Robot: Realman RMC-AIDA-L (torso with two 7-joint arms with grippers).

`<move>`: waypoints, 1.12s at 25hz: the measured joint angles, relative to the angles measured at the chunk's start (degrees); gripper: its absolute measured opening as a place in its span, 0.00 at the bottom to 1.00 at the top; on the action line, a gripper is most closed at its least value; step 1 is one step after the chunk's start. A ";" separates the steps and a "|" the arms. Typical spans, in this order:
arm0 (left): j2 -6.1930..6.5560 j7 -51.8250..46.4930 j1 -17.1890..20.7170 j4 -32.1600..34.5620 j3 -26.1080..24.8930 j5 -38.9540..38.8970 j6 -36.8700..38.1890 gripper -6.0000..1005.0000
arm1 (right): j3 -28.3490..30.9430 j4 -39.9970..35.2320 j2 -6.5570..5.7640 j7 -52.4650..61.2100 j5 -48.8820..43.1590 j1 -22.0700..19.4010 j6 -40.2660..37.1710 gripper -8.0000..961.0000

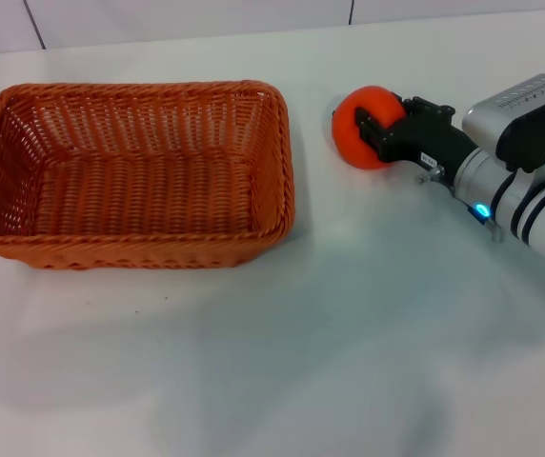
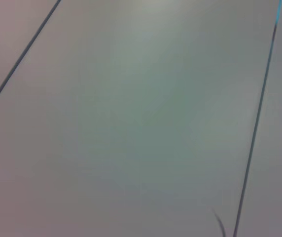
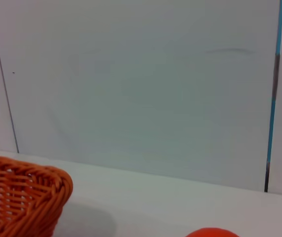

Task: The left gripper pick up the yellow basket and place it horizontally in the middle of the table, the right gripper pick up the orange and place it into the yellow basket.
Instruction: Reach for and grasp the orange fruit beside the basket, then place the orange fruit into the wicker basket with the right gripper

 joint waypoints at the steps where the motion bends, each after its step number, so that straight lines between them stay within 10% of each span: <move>1: 0.00 0.00 0.00 -0.01 0.00 -0.01 -0.06 0.90 | 0.07 0.00 0.00 0.00 0.11 -0.09 -0.34 0.59; 13: 0.01 0.38 -0.36 -1.96 -2.36 -0.12 -0.35 0.90 | 0.32 -4.63 -0.27 6.22 0.08 -3.03 -17.20 0.47; 28: -0.03 1.54 -0.87 -3.03 -2.98 -0.18 0.04 0.90 | -3.74 -10.73 0.14 20.08 -15.58 4.31 -18.63 0.31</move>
